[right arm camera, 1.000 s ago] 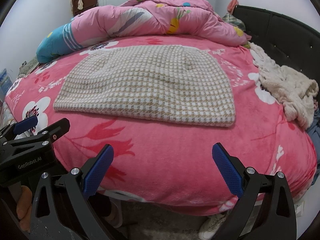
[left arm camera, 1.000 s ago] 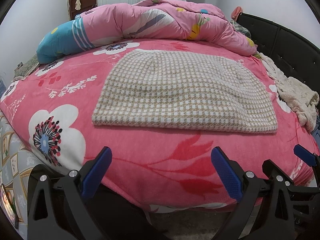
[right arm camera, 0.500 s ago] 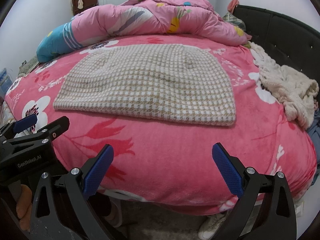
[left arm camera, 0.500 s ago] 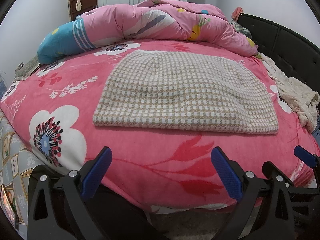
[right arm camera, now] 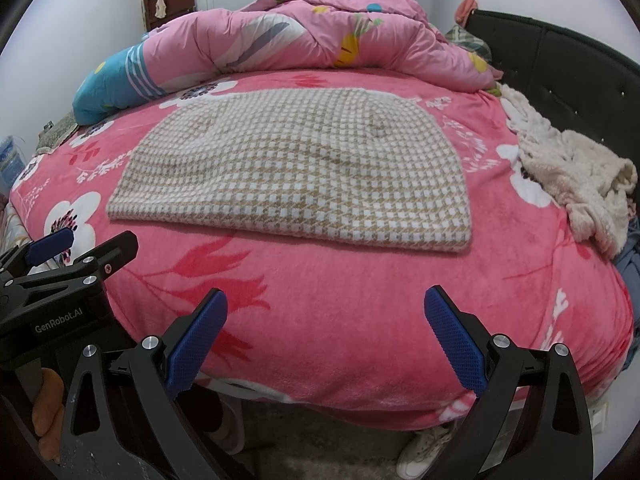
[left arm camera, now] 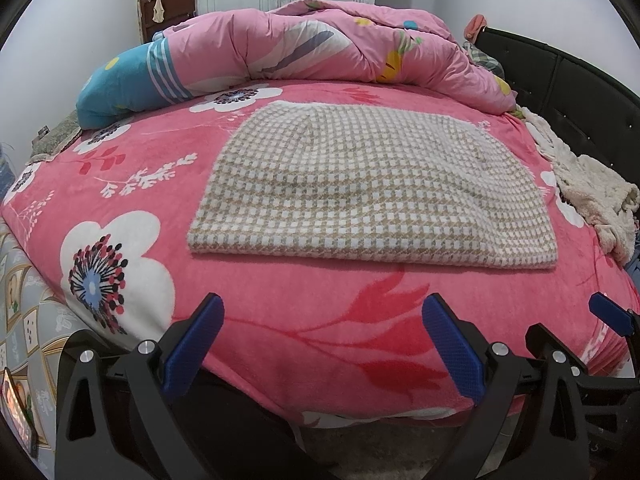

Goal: Fold large clothes

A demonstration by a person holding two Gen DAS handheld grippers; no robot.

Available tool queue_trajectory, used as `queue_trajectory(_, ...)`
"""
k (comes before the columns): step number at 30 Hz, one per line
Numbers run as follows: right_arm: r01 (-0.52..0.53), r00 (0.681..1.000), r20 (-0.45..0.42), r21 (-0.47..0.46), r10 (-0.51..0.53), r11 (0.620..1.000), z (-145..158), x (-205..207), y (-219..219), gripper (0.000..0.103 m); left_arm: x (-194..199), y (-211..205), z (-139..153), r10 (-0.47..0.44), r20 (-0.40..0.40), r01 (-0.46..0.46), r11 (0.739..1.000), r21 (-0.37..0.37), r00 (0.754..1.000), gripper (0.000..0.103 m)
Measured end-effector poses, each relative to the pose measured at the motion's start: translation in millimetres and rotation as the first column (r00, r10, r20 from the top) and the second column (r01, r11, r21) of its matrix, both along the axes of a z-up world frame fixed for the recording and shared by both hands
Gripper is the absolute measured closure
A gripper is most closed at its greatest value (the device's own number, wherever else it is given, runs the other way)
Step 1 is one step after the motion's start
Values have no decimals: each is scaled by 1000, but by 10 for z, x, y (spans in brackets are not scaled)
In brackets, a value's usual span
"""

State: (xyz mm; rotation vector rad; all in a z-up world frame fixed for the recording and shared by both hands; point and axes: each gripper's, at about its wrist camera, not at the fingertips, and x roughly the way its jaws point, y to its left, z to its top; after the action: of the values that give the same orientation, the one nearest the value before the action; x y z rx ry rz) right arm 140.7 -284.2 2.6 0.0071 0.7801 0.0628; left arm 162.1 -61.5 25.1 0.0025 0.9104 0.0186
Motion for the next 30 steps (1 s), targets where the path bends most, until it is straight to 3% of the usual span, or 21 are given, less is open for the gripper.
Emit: queue_trajectory(30,2,1000,-3,0,-2,1000,-9,-11,4,8,17,37,4,9,2,-9,1000,6,1000,5)
